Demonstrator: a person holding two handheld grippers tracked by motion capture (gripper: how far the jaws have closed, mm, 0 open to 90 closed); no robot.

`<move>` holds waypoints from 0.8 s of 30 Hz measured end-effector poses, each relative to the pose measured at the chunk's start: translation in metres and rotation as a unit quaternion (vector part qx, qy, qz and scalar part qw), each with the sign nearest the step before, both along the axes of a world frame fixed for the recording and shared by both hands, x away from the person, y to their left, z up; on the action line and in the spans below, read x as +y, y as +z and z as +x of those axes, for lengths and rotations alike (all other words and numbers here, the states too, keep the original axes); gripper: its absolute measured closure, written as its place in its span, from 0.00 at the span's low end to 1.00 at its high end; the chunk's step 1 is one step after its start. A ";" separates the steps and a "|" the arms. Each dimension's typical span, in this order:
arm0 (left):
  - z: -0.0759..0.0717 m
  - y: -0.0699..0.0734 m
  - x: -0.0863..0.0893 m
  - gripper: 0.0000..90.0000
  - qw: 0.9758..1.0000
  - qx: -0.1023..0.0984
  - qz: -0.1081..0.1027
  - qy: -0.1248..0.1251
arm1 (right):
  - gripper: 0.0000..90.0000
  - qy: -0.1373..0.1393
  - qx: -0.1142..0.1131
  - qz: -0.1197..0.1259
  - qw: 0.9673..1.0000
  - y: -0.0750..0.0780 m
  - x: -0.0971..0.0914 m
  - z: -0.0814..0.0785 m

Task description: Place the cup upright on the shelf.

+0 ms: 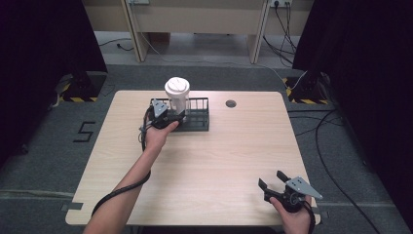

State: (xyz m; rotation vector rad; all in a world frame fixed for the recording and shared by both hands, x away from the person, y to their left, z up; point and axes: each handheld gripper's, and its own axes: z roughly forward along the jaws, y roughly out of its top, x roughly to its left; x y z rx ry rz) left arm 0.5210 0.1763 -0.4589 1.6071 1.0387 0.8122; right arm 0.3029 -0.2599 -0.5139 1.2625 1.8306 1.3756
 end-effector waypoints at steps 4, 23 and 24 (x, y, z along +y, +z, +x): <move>-0.006 0.000 0.002 0.16 1.000 -0.002 0.003 -0.004 | 0.20 0.000 -0.001 0.000 1.000 0.000 0.000 0.000; -0.050 0.001 0.027 0.16 1.000 -0.013 0.004 -0.024 | 0.20 -0.002 -0.001 0.001 1.000 0.000 0.000 -0.001; -0.052 0.002 0.028 0.16 1.000 -0.014 0.003 -0.024 | 0.20 -0.003 -0.001 0.001 1.000 0.000 0.000 -0.001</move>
